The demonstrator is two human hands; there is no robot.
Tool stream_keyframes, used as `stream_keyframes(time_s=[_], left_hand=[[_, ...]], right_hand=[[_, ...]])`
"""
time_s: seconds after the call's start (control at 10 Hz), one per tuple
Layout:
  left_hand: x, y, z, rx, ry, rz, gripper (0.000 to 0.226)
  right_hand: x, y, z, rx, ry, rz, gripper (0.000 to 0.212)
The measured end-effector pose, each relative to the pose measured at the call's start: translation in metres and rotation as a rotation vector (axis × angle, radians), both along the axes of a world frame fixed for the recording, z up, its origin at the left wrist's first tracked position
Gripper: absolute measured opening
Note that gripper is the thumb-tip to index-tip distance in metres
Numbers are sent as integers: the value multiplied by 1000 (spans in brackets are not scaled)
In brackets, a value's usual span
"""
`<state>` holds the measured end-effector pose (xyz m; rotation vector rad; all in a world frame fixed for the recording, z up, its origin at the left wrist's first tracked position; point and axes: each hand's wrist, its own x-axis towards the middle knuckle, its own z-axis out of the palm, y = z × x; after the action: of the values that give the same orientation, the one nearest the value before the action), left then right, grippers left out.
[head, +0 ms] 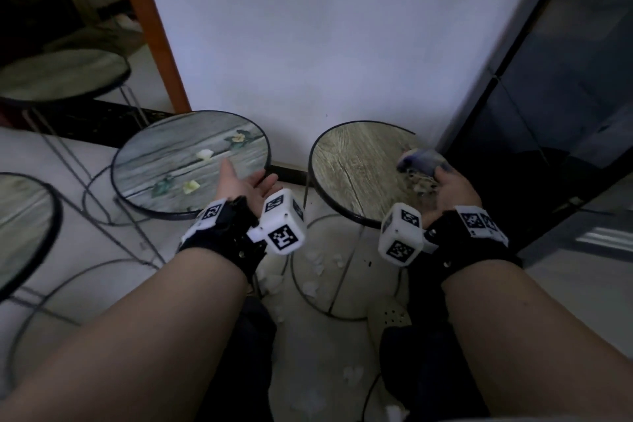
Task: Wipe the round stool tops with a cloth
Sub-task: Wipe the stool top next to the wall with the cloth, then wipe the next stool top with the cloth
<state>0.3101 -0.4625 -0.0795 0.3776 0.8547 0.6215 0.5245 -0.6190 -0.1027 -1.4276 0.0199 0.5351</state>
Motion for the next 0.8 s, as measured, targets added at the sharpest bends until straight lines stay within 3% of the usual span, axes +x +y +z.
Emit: stream_keyframes(time_s=[0.1,0.2,0.3,0.4,0.5,0.6,0.7,0.8], left_hand=[[-30,-9,26,19,-29,23,78],[-60,-18,47,27,-70,65,76],[-95,-30,61,21,-86,105,74],[-128,-43,69,11,-92,120,71],[-152,-44,77,15,-103,146,70],[-171,-37,83,21,-113,170,70],[-183,-36,83,25,-108,192,70],[-194,-36,80,24,-99,235,69]], right_hand=[[-36,1,26,70,196,55,30],[-70,5,55,216,107,264,57],[-102,5,78,299,11,462,15],[-114,-9,68,693,-33,746,55],[-103,1,49,732,365,1158,49],[-145,13,87,187,158,851,37],[-148,8,98,170,-36,954,31],[-153,22,81,129,-101,546,17]])
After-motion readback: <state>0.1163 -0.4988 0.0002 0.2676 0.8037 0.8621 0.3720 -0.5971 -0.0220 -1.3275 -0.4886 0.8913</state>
